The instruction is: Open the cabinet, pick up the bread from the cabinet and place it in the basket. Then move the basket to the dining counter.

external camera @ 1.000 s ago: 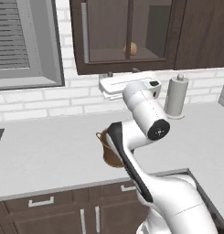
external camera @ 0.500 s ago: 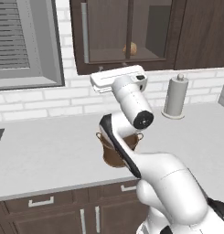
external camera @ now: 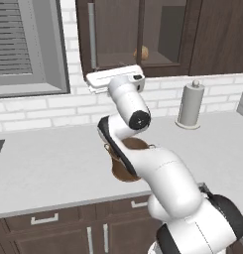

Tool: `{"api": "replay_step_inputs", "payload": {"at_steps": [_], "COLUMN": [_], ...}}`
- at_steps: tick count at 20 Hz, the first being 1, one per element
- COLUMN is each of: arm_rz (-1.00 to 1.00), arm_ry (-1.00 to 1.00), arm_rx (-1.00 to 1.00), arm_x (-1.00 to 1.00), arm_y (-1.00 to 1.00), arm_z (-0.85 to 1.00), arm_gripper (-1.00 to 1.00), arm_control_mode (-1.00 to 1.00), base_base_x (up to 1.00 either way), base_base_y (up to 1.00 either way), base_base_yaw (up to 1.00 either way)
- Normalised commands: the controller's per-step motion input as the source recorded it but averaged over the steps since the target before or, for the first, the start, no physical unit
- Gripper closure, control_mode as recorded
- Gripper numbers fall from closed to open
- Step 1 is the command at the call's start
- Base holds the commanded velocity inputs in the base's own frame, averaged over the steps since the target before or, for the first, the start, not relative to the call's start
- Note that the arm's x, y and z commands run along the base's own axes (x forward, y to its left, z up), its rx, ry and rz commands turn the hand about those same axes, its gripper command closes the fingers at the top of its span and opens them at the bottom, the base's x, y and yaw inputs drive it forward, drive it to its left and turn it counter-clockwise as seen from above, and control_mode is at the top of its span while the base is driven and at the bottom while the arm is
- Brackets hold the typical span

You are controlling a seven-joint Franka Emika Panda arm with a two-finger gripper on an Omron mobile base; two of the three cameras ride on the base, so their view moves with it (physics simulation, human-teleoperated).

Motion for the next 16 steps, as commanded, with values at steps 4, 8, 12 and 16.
{"api": "replay_step_inputs", "payload": {"at_steps": [4, 8, 12, 16], "arm_rz": [0.00, 0.00, 0.00, 0.00], "arm_ry": [0.00, 0.00, 0.00, 0.00], "arm_rx": [0.00, 0.00, 0.00, 0.00], "arm_x": [0.48, 0.51, 0.36, 0.32], "arm_y": [0.16, 0.14, 0.06, 0.09], "arm_z": [0.00, 0.00, 0.00, 0.00], "arm_gripper": [-1.00, -1.00, -1.00, -1.00], "arm_control_mode": [-1.00, -1.00, -1.00, -1.00], "base_base_x": [0.00, 0.00, 0.00, 0.00], "base_base_y": [0.00, 0.00, 0.00, 0.00], "base_base_yaw": [0.00, 0.00, 0.00, 0.00]}}
